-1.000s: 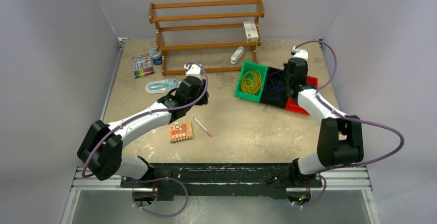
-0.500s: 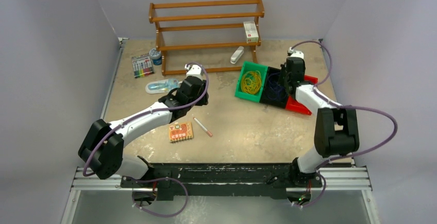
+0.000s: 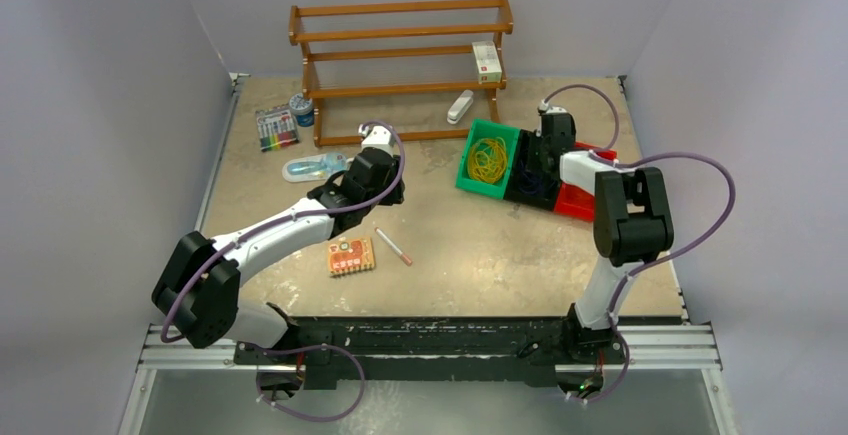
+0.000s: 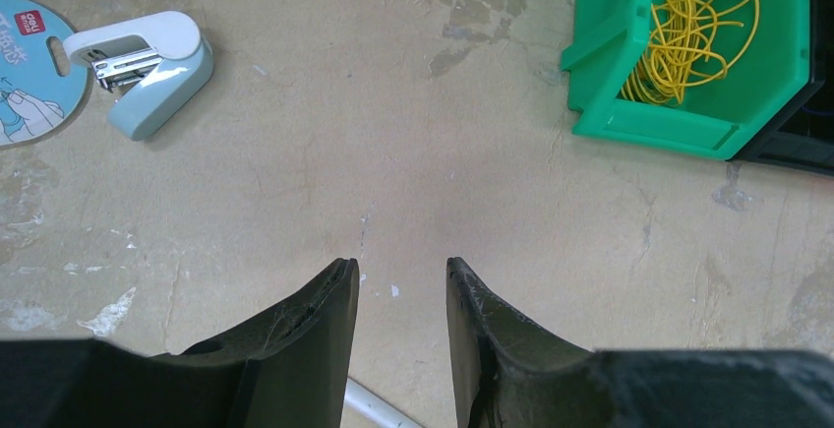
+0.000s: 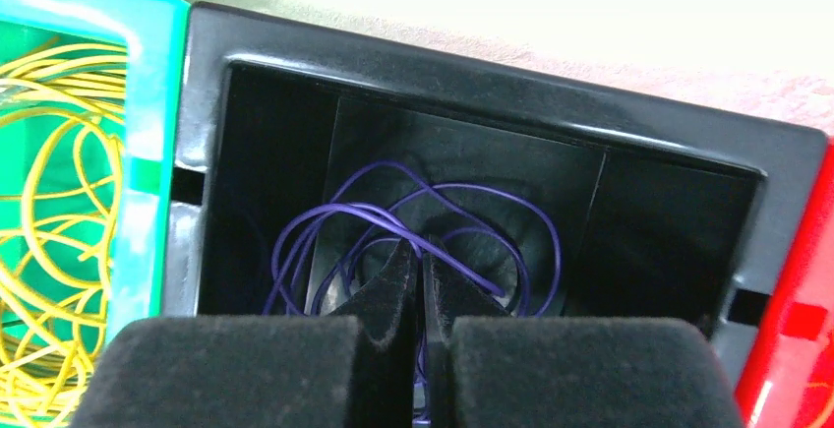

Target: Untangle the cables

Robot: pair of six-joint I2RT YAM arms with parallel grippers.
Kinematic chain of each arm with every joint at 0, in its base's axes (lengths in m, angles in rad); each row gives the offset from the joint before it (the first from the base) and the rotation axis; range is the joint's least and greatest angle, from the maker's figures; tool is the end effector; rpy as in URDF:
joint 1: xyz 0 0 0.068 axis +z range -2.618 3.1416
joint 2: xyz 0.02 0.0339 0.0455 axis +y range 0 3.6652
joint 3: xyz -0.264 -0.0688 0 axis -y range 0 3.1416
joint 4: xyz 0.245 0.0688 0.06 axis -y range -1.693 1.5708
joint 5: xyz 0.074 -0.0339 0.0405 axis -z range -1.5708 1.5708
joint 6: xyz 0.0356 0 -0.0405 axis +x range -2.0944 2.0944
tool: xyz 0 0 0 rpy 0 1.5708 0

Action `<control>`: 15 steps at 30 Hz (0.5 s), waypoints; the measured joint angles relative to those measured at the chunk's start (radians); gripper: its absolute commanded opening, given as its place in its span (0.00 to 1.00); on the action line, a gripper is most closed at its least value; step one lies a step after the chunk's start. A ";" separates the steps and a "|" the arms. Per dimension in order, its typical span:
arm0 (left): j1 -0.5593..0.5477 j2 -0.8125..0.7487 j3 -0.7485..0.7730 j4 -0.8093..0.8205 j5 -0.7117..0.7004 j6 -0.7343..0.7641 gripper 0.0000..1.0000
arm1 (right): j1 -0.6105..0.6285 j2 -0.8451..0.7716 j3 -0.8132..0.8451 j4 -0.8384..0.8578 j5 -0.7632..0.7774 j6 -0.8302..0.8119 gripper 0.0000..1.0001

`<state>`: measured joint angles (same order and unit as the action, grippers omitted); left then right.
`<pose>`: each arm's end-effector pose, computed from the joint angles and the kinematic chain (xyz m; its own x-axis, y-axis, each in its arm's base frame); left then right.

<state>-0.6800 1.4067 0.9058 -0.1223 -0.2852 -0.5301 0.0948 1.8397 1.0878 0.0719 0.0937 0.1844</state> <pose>0.2461 -0.1861 0.2458 -0.6068 -0.1333 -0.7836 0.1379 0.9533 -0.2689 0.3937 0.0341 0.1757 -0.6194 0.1245 -0.7752 0.0933 0.9920 0.0847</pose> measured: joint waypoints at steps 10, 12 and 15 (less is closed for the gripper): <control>0.000 0.000 0.000 0.000 -0.004 0.000 0.38 | 0.000 0.041 0.025 -0.010 -0.016 -0.014 0.14; 0.000 0.000 0.000 0.000 -0.005 0.000 0.38 | 0.000 0.040 0.025 -0.012 -0.023 -0.016 0.17; 0.000 0.000 0.000 0.000 -0.007 0.000 0.38 | 0.000 0.033 0.026 -0.023 -0.034 -0.023 0.19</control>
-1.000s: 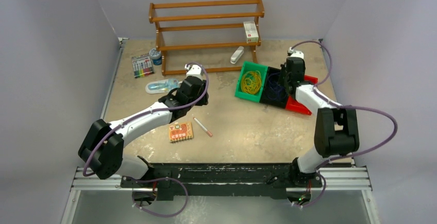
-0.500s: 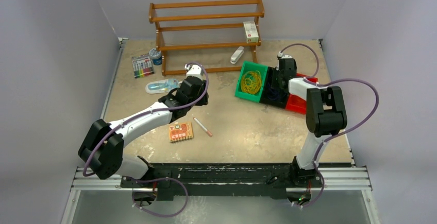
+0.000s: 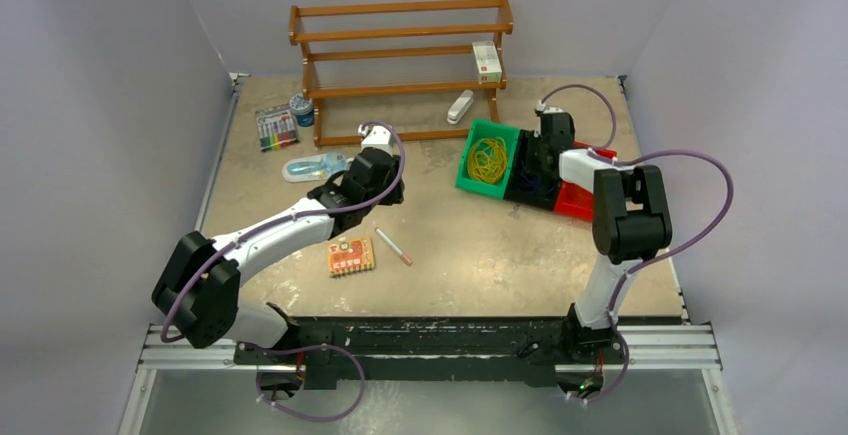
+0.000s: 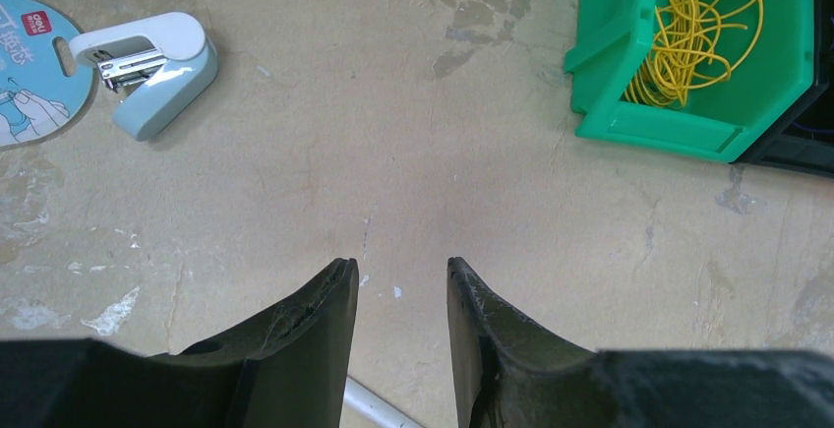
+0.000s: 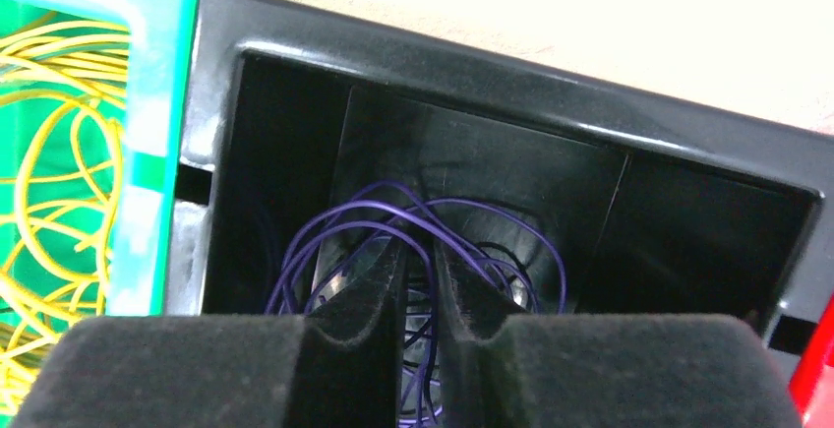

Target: Untangle the cables

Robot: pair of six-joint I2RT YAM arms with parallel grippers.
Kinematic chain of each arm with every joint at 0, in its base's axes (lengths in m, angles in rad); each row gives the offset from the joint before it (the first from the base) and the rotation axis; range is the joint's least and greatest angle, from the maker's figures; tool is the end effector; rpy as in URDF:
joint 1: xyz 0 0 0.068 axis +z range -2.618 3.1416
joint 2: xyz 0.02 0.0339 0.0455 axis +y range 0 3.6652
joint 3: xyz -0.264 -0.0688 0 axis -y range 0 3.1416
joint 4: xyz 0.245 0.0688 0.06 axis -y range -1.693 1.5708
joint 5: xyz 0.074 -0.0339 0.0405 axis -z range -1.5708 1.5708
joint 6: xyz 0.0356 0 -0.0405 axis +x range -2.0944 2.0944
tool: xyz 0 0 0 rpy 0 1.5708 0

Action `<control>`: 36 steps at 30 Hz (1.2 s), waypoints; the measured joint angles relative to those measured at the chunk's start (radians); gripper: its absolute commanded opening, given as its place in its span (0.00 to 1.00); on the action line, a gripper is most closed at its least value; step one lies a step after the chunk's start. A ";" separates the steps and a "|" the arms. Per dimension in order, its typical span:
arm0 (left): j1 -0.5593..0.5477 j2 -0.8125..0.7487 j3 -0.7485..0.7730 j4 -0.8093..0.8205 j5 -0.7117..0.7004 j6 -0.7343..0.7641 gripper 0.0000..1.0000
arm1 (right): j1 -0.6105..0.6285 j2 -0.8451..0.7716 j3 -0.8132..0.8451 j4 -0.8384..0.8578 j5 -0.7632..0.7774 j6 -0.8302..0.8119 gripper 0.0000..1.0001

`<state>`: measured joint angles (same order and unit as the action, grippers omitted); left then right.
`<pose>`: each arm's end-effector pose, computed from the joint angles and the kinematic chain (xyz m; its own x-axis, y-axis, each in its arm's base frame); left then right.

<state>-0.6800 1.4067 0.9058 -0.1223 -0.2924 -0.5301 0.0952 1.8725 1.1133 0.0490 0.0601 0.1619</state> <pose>0.2462 -0.1859 0.2458 -0.6040 -0.1343 -0.7856 0.1330 0.9549 -0.2654 0.3989 0.0359 0.1690 -0.6485 0.0997 -0.7546 0.0557 0.9949 0.0836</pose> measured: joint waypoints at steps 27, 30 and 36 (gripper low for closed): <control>0.000 -0.001 0.000 -0.009 -0.054 -0.002 0.45 | 0.000 -0.401 -0.049 -0.046 0.040 -0.021 0.40; 0.000 -0.006 0.000 -0.011 -0.069 -0.006 0.45 | 0.000 -0.492 -0.103 0.030 -0.015 -0.016 0.43; 0.000 -0.032 0.000 -0.015 -0.118 -0.011 0.45 | -0.001 -0.647 -0.185 0.190 -0.163 -0.009 0.52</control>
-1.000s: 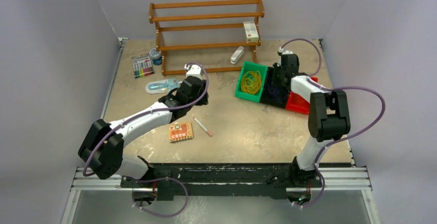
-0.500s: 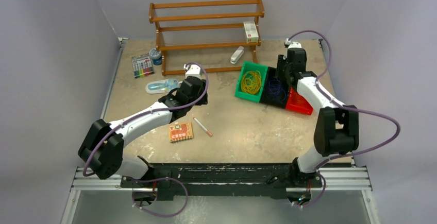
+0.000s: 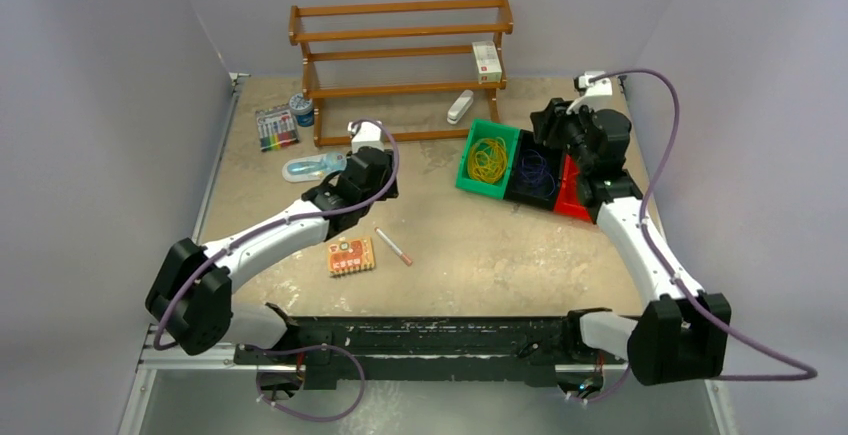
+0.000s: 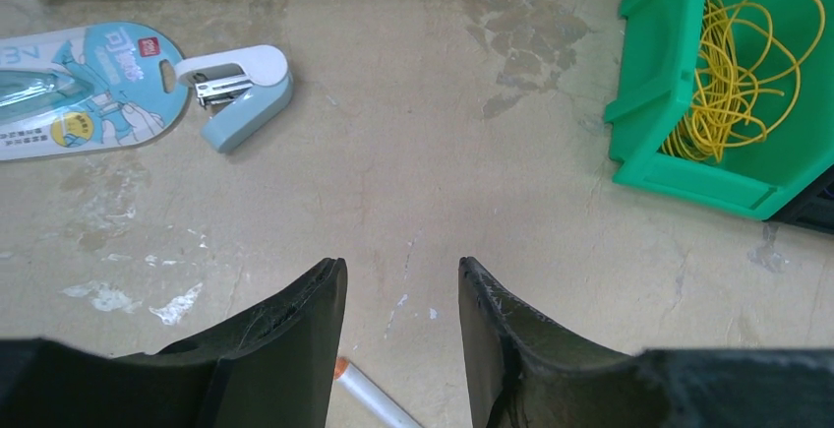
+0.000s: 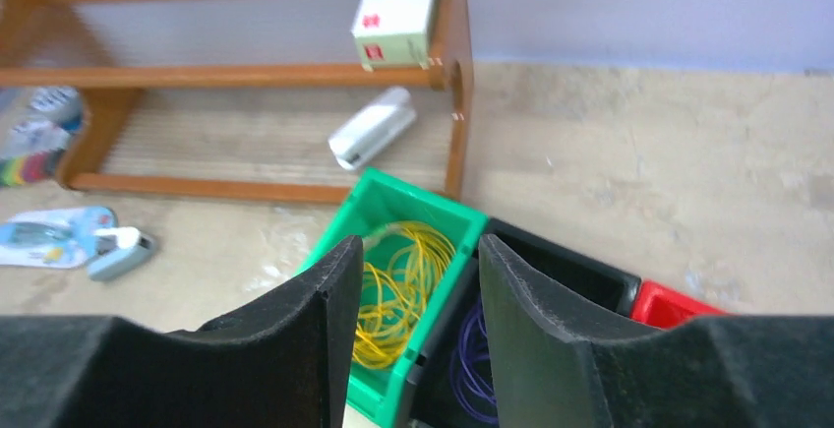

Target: Untangle the cables

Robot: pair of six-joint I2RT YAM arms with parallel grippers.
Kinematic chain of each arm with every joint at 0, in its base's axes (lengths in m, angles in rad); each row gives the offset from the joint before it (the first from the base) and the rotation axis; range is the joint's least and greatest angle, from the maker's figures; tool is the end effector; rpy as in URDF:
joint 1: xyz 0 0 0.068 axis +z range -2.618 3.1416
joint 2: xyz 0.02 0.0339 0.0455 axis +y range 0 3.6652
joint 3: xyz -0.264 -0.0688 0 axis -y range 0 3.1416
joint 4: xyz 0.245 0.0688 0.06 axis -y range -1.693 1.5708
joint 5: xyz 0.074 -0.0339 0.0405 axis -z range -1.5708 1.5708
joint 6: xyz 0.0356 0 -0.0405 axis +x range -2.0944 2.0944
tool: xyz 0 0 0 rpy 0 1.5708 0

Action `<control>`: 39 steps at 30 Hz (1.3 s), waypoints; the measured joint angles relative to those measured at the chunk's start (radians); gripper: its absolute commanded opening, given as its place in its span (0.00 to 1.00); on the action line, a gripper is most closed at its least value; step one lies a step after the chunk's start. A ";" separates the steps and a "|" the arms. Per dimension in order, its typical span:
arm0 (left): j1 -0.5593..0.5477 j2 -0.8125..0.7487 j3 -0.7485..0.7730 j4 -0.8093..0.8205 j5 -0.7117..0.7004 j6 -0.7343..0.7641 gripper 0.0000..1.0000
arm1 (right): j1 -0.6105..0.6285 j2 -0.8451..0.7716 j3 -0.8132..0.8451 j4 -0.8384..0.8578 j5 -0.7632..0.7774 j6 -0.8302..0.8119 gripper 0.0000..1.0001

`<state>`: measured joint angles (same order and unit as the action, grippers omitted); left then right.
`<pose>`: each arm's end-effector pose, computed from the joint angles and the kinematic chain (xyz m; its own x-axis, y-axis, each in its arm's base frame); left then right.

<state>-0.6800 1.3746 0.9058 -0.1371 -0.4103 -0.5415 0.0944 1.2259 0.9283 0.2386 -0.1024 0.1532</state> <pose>0.2437 -0.1788 0.2545 -0.5453 -0.1669 -0.8215 0.0474 0.9723 -0.2290 0.2901 0.0311 0.3410 -0.0878 0.1442 -0.9856 -0.1841 0.9701 0.1583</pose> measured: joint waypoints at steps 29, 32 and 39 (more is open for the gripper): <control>0.000 -0.406 -0.035 0.002 -0.597 -0.001 0.70 | 0.001 -0.413 -0.241 0.217 0.061 -0.016 0.99; 0.000 -0.412 -0.042 0.004 -0.630 0.007 0.71 | 0.001 -0.459 -0.306 0.250 0.105 -0.009 0.99; 0.000 -0.409 -0.090 0.044 -0.643 0.019 0.73 | 0.001 -0.512 -0.395 0.356 0.183 -0.002 0.99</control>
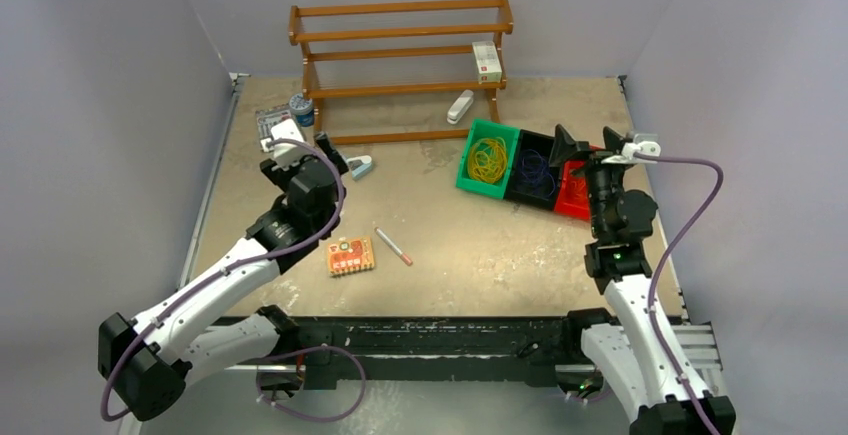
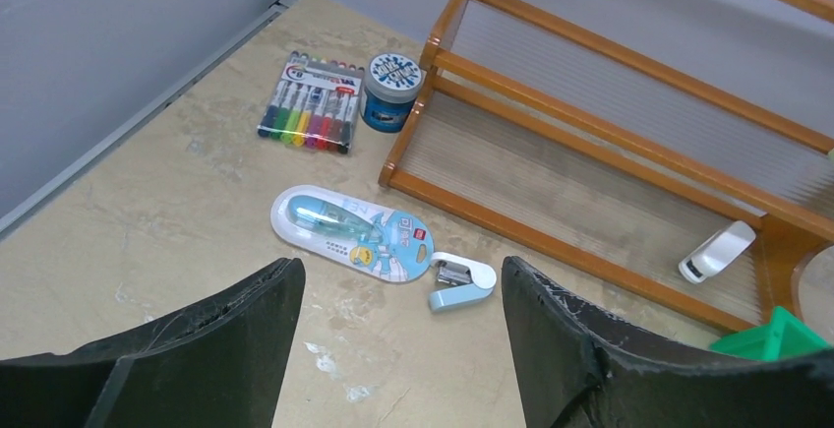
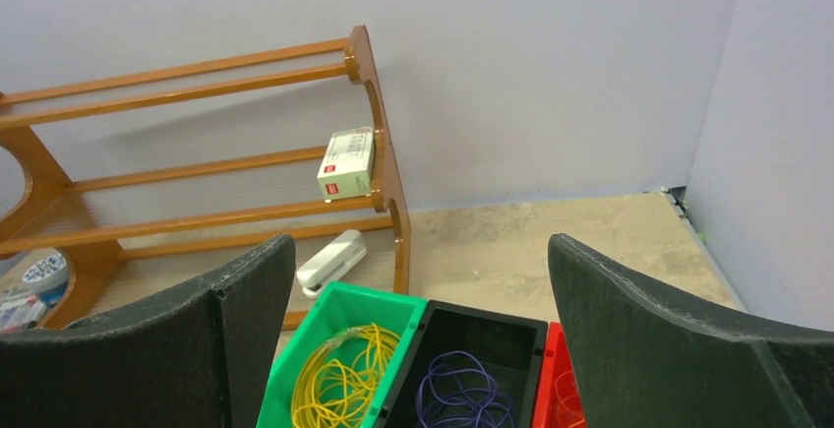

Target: Untangle the cables

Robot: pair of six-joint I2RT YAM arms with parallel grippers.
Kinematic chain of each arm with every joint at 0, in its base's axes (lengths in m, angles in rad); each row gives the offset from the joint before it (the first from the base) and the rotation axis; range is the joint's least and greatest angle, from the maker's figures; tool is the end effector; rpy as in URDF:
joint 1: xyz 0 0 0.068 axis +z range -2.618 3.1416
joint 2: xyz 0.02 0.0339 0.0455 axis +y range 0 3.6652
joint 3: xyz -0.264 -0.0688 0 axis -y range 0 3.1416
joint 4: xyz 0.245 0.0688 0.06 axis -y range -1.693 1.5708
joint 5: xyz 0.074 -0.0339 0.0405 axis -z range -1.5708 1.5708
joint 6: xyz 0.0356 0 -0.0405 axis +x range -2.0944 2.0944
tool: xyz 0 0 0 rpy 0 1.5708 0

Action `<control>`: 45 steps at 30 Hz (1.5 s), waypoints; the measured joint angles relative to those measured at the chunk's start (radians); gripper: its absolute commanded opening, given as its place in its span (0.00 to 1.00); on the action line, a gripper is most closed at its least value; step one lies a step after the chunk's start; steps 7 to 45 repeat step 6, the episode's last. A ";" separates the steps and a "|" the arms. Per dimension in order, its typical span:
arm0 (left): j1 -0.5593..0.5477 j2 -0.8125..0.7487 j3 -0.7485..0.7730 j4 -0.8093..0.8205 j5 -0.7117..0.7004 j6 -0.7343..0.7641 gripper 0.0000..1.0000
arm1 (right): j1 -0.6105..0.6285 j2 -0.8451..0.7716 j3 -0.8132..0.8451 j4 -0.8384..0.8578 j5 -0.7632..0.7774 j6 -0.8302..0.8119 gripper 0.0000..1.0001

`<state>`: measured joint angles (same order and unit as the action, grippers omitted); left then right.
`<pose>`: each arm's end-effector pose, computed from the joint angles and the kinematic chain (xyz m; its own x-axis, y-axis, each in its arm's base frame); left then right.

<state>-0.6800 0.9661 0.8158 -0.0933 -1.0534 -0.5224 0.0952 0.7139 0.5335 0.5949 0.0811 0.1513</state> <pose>0.1828 -0.1080 0.3312 0.0095 -0.3251 -0.9456 -0.3924 0.8686 -0.3026 0.1720 0.0135 0.3455 0.3932 0.1885 -0.8999 -0.0811 0.9821 0.1702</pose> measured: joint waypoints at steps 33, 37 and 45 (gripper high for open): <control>0.000 0.016 -0.021 0.012 0.019 0.003 0.76 | 0.000 0.027 -0.017 0.056 0.020 0.013 0.99; 0.000 0.016 -0.021 0.012 0.019 0.003 0.76 | 0.000 0.027 -0.017 0.056 0.020 0.013 0.99; 0.000 0.016 -0.021 0.012 0.019 0.003 0.76 | 0.000 0.027 -0.017 0.056 0.020 0.013 0.99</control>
